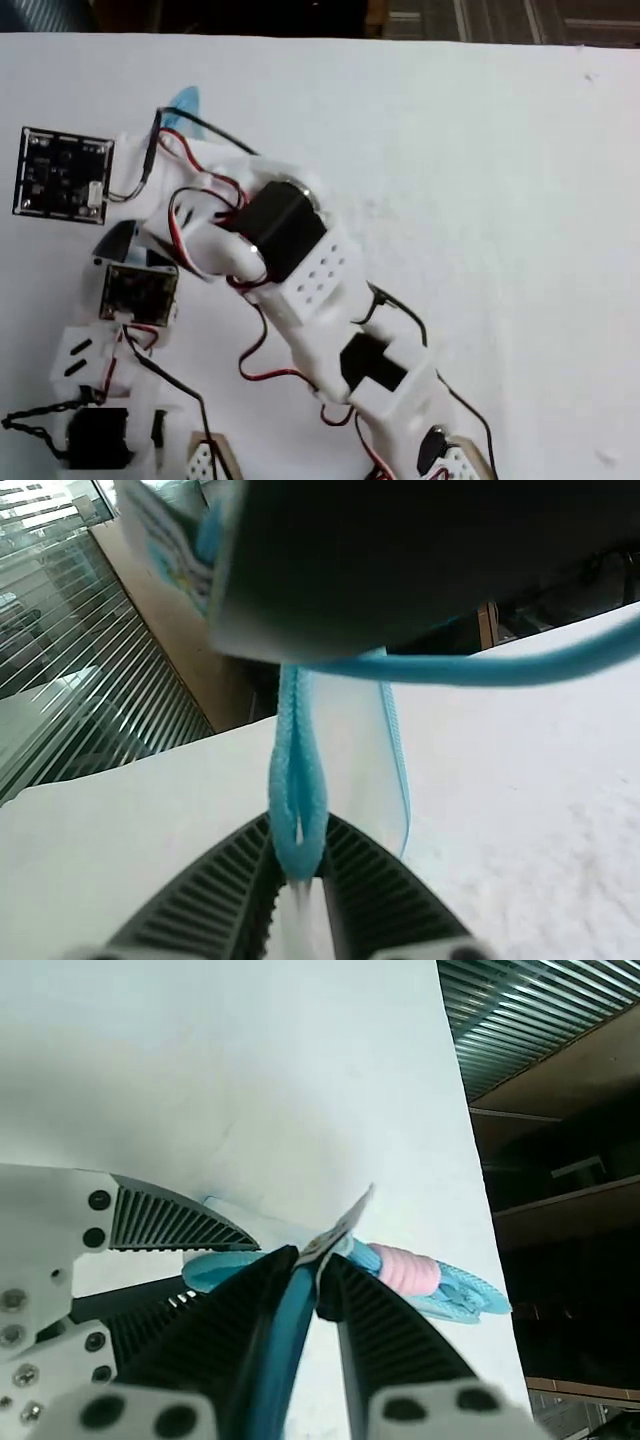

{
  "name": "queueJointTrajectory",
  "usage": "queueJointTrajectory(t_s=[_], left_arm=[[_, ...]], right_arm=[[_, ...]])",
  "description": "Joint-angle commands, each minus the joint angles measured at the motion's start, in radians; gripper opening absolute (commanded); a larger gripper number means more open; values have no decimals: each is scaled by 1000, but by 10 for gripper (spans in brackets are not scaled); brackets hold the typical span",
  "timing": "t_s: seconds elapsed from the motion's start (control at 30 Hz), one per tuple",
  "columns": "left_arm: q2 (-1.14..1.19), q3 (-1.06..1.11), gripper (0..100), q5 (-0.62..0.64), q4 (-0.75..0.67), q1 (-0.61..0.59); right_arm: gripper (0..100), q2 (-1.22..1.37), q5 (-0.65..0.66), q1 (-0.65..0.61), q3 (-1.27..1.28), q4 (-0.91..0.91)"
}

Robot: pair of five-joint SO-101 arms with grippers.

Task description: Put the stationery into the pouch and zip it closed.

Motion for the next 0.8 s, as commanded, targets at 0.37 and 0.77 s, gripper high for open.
queueJointTrajectory(t_s=[0.37,0.77], left_arm=[[12,-38,24,2,3,1],[12,-38,24,2,3,-1]], right_arm=[[19,-254,2,-182,186,18],[19,-311,-26,-246,230,13]])
